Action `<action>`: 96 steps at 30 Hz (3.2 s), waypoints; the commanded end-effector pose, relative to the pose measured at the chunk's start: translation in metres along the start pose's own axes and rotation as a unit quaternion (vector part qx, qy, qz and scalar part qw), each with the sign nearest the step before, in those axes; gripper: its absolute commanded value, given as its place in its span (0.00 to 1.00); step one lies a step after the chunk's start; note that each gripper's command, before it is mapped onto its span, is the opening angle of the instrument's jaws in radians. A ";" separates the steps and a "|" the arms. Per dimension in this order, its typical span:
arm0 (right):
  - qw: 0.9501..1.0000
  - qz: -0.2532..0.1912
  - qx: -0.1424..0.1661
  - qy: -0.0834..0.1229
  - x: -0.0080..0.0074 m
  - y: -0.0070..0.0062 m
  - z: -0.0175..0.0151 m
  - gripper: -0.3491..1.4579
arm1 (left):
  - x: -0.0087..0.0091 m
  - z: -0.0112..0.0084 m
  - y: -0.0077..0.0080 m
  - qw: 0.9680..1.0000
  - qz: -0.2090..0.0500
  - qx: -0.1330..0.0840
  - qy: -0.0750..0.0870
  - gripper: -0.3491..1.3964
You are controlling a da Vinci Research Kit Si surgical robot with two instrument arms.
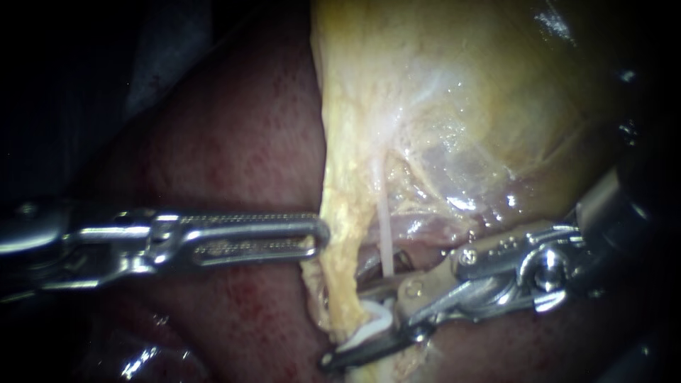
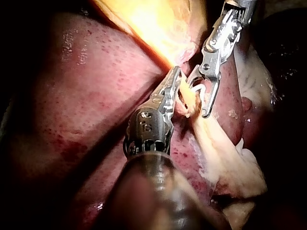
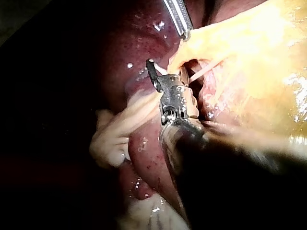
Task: Clipping first clip left tube
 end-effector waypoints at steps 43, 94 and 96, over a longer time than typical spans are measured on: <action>0.999 0.012 -0.027 0.021 0.0021 0.0000 -0.0024 0.48 | 0.0001 0.0001 0.0000 1.000 0.000 -0.001 0.000 0.00; 1.000 0.020 0.008 -0.015 -0.0004 0.0002 -0.0012 0.11 | 0.0001 0.0002 0.0000 1.000 0.000 -0.001 0.000 0.00; 1.000 0.020 0.008 -0.015 -0.0004 0.0002 -0.0012 0.11 | 0.0001 0.0002 0.0000 1.000 0.000 -0.001 0.000 0.00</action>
